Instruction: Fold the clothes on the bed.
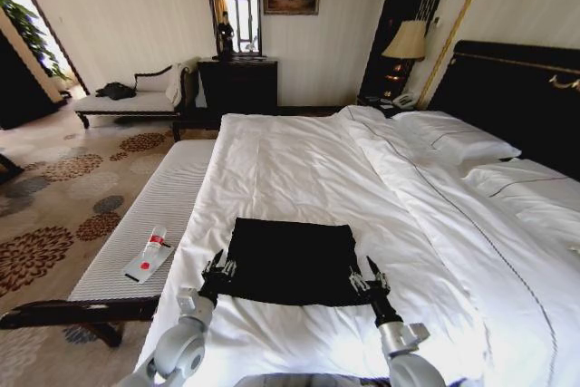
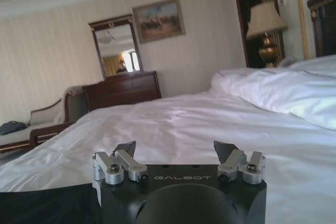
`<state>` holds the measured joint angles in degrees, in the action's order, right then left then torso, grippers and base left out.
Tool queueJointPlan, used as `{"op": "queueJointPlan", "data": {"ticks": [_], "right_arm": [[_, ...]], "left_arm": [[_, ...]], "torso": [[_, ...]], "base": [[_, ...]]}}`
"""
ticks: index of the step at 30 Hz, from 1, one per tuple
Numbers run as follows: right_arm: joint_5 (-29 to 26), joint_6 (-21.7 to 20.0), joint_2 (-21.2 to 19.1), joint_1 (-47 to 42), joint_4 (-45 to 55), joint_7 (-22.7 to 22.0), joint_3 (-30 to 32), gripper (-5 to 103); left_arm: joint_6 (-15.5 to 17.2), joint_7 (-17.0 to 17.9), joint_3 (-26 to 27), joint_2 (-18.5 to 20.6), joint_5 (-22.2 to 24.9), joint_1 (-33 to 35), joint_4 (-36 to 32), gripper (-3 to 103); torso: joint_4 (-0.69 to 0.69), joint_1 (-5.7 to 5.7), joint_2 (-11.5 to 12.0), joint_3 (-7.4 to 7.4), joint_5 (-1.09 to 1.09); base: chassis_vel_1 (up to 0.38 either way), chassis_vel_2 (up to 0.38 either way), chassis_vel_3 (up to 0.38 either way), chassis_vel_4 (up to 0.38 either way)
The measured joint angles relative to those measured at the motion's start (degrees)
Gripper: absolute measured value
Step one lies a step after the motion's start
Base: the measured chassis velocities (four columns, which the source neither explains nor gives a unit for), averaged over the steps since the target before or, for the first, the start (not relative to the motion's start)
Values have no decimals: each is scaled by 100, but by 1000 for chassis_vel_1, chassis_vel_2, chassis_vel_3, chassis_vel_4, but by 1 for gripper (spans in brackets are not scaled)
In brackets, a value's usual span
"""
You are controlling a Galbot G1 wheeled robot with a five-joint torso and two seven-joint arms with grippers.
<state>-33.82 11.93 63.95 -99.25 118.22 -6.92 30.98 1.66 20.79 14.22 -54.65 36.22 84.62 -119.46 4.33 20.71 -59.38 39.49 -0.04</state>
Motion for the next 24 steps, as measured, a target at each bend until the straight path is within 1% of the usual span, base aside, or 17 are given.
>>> {"op": "queueJointPlan", "data": {"ticks": [1, 2, 3, 4, 5, 6, 7, 9, 10, 12, 13, 17, 18, 20, 22, 23, 24], "right_arm": [[0, 0, 0, 0, 0, 0, 0, 83], [-415, -468, -177, 139, 203, -307, 79, 88], [-563, -647, -261, 261, 259, -510, 92, 88], [-697, -802, -346, 439, 276, -731, 95, 93], [-791, -898, -404, 568, 275, -848, 95, 98], [-910, -1001, -471, 743, 243, -960, 95, 99], [-910, -1001, -471, 743, 243, -960, 95, 99], [-1074, -1141, -542, 980, 146, -1112, 81, 99], [-1074, -1141, -542, 980, 146, -1112, 81, 99], [-1164, -1253, -572, 1104, 63, -1145, 75, 100], [-1164, -1253, -572, 1104, 63, -1145, 75, 100], [-1236, -1409, -561, 1240, -117, -1150, 50, 100], [-1236, -1409, -561, 1240, -117, -1150, 50, 100], [-1292, -1471, -563, 1301, -197, -1150, 45, 100], [-1300, -1478, -563, 1319, -223, -1155, 46, 100], [-1324, -1497, -563, 1364, -281, -1184, 48, 100], [-1333, -1505, -563, 1391, -312, -1215, 49, 100]], "left_arm": [[0, 0, 0, 0, 0, 0, 0, 65], [97, 74, -6, 49, 216, -194, 31, 70], [139, 114, -30, 77, 342, -340, 87, 76], [188, 149, -77, 104, 490, -512, 173, 76], [232, 172, -124, 131, 638, -672, 254, 81], [299, 210, -206, 172, 866, -944, 399, 86], [299, 210, -206, 172, 866, -944, 399, 86], [394, 211, -367, 221, 1212, -1439, 698, 97], [394, 211, -367, 221, 1212, -1439, 698, 97], [526, 144, -574, 236, 1621, -2019, 1118, 100], [526, 144, -574, 236, 1621, -2019, 1118, 100], [753, -19, -1017, 121, 2223, -2961, 2032, 100], [753, -19, -1017, 121, 2223, -2961, 2032, 100], [853, -47, -1299, 22, 2429, -3462, 2492, 100], [868, -56, -1393, -22, 2459, -3627, 2639, 100], [904, -80, -1536, -116, 2483, -3899, 2901, 100], [911, -89, -1595, -160, 2490, -4004, 3017, 100]], "torso": [[0, 0, 0, 0, 0], [1, 0, 0, 0, -2], [1, 0, 0, 0, 0], [-2, 0, 1, 1, 0], [-3, 1, 1, 1, 0], [-3, 1, 1, 1, 0], [-3, 1, 1, 1, 0], [1, 2, 2, 2, 1], [1, 2, 2, 2, 1], [1, 2, 2, 2, 1], [1, 2, 2, 2, 1], [1, 2, 2, 1, 2], [1, 2, 2, 1, 2], [-2, 2, 2, 2, 1], [-1, 2, 2, 2, 1], [4, 2, 2, 1, 1], [3, 2, 2, 1, 1]], "base": [[0, 0, 0, 0], [0, 0, 0, 0], [0, 0, 0, 0], [0, 0, 0, 0], [0, 0, 0, 0], [0, 0, 0, 0], [0, 0, 0, 0], [0, 0, 0, 0], [0, 0, 0, 0], [0, 0, 0, 0], [0, 0, 0, 0], [0, 0, 0, 0], [0, 0, 0, 0], [0, 0, 0, 0], [0, 0, 0, 0], [0, 0, 0, 0], [0, 0, 0, 0]]}}
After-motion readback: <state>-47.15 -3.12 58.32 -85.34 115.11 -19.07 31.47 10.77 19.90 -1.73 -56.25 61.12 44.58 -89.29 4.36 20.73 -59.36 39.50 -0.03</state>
